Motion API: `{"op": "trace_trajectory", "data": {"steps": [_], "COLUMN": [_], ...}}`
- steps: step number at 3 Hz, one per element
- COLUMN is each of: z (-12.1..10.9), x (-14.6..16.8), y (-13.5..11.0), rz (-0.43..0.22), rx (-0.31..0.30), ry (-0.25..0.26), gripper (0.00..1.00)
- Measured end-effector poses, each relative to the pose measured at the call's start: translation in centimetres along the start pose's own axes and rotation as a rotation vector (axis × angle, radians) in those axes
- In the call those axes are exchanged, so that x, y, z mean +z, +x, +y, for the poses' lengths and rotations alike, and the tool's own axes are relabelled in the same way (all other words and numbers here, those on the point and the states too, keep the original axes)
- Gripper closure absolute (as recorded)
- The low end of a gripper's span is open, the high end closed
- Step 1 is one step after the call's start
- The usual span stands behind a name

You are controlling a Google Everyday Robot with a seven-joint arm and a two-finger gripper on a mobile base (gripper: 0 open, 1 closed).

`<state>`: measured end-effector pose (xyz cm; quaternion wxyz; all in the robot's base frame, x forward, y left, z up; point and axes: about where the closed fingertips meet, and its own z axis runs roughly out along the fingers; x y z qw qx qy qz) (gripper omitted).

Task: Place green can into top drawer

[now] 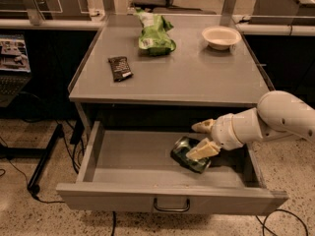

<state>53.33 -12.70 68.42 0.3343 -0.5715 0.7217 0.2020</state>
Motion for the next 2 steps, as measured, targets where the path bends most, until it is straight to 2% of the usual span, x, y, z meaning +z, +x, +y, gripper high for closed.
{"op": "trace_trajectory", "data": {"steps": [2], "z": [0.00], "x": [0.00], "y": [0.00], "rz": [0.000], "rx": [0.000], "ry": [0.000], "gripper": [0.00]}}
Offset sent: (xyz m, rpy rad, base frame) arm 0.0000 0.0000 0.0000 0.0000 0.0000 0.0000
